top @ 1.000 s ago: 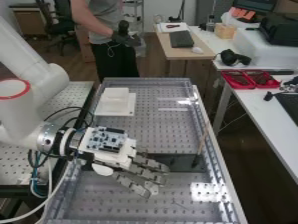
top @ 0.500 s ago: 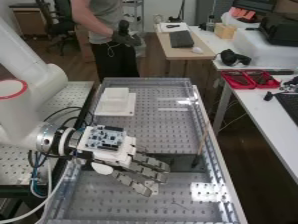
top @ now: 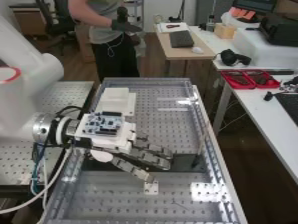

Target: Grab the bearing and place it in the white container

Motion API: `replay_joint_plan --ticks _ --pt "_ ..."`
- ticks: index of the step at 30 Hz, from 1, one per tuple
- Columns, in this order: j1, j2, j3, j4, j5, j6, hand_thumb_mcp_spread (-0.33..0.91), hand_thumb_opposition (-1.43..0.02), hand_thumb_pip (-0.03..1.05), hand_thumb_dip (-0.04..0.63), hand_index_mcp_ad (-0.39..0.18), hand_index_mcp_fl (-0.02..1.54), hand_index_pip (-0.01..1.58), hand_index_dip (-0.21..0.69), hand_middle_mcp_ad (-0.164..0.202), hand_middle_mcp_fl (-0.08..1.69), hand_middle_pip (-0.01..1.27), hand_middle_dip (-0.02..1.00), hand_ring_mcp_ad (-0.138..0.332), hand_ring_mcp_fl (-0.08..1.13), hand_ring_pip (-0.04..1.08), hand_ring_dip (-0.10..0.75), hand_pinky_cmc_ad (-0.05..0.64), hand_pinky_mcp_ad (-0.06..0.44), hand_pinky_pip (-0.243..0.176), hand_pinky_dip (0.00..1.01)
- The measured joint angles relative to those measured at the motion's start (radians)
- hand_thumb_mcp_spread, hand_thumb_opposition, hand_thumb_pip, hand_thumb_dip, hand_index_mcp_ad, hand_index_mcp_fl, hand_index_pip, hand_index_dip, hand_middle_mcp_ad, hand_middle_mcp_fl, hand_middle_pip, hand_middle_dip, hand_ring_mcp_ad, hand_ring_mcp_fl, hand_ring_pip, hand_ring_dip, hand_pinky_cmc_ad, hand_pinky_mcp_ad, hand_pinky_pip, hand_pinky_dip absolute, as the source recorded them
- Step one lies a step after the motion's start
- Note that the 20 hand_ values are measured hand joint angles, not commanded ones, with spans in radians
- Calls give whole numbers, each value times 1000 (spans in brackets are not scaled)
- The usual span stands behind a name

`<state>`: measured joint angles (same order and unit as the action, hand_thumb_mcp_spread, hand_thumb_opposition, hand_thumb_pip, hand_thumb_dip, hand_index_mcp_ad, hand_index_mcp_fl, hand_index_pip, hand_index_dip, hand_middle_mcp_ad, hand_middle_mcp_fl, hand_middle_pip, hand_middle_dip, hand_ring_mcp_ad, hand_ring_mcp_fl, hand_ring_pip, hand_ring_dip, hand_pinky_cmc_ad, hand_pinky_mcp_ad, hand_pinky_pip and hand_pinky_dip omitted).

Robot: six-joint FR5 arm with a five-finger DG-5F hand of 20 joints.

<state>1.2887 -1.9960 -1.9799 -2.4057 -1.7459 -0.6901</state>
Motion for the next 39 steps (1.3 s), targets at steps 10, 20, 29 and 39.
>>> replay_joint_plan --ticks 10,20,29,39 --pt "65 144 -39 3 -11 3 459 -974 581 267 -70 367 1456 253 82 113 127 157 138 -3 94 54 384 297 -42 180" --pt "210 239 -74 -23 112 -7 456 -990 581 267 -75 496 1471 283 80 113 131 157 127 -3 98 58 365 297 -26 180" --pt "377 295 -92 -74 298 -34 456 -990 581 267 -75 494 1468 283 82 113 127 157 129 -3 98 59 363 297 -30 180" --pt "578 330 -106 -114 529 -30 456 -990 581 267 -75 497 1468 283 75 133 127 157 133 -3 98 59 363 297 -26 180"
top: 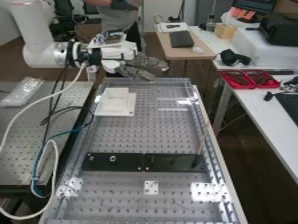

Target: Grab the bearing and place it in the white container

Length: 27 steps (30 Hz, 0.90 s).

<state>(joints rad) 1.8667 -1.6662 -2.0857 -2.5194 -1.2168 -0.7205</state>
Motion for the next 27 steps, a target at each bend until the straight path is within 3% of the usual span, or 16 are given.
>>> replay_joint_plan --ticks 4,14,27 --pt "62 3 -6 -18 78 27 456 -990 578 265 -75 529 1431 283 75 152 127 157 131 0 98 59 365 293 -26 180" --pt "180 -17 -30 -51 277 151 463 -1002 578 267 -73 548 1407 283 72 175 127 157 129 -3 98 59 367 293 -26 180" --pt "246 -74 -52 -72 427 312 456 -1004 579 267 -73 564 1395 279 66 176 127 157 129 -3 98 59 347 295 -26 176"
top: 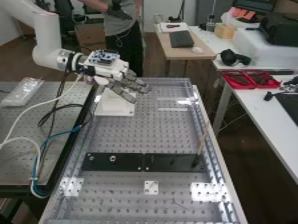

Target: Grab the bearing and place it in the white container

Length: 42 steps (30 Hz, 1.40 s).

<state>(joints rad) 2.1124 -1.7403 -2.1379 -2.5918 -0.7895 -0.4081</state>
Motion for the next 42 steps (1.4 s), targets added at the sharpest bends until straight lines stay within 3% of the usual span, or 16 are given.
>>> replay_joint_plan --ticks 12,19,22,25,29,35,42 --pt "58 -19 2 -60 64 107 456 -1004 579 267 -73 564 1395 279 66 176 127 157 129 -3 98 59 349 295 -26 176" --pt "115 -30 0 -135 141 225 456 -1004 579 267 -73 564 1395 279 70 176 127 157 129 -3 98 59 346 295 -26 176" --pt "136 -30 -6 -146 161 241 456 -1004 576 267 -73 564 1395 279 70 176 127 157 129 -3 98 59 346 295 -26 176" --pt "146 -25 -17 -129 166 210 456 -1004 579 267 -73 564 1395 281 66 176 127 157 129 -3 98 59 346 295 -26 176" --pt "151 -8 -53 -54 149 112 456 -1004 576 267 -73 564 1395 281 66 176 127 159 131 -3 96 59 346 295 -26 176" --pt "127 24 -117 48 34 0 456 -1004 579 267 -73 564 1391 271 66 173 127 166 131 -3 96 61 346 295 -26 176" --pt "92 55 -148 75 -104 -78 459 -1004 579 267 -73 560 1393 250 65 173 129 173 115 -3 96 61 346 293 -26 176"
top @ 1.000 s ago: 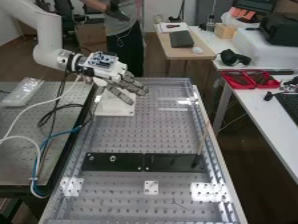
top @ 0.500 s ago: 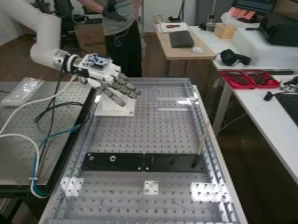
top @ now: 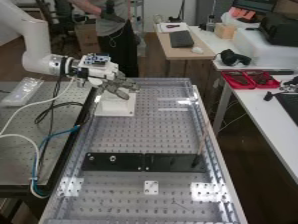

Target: Grab the bearing and place it in the white container

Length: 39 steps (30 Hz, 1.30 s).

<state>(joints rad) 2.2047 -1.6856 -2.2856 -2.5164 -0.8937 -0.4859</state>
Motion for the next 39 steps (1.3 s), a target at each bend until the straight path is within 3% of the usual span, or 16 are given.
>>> replay_joint_plan --ticks 10,20,23,26,28,29,39 --pt "-11 10 -20 21 -49 -32 456 -1004 579 267 -73 560 1393 250 63 176 129 173 113 -3 96 61 347 297 -26 176" --pt "-15 -19 -12 31 -43 -25 456 -1004 579 267 -73 552 1396 250 63 173 129 173 113 -3 96 61 347 297 -26 176" --pt "-19 -37 4 -9 -38 0 461 -993 588 269 -119 457 1414 250 66 169 127 173 115 0 96 61 347 297 -26 176" --pt "-26 -54 21 -50 -34 25 459 -946 661 265 -143 370 1393 225 66 99 127 173 115 0 96 61 347 297 -26 176" --pt "-30 -56 26 -53 -34 30 456 -895 757 272 -152 150 1351 220 68 49 127 173 115 -5 94 61 347 297 -26 176" --pt "-32 -56 27 -53 -33 32 442 -894 768 272 -155 113 1344 220 65 51 127 173 115 -5 94 61 347 297 -26 176" --pt "-46 -25 35 -59 -31 24 363 -852 792 283 -159 19 1333 201 65 23 127 173 115 0 91 61 349 297 -75 243"
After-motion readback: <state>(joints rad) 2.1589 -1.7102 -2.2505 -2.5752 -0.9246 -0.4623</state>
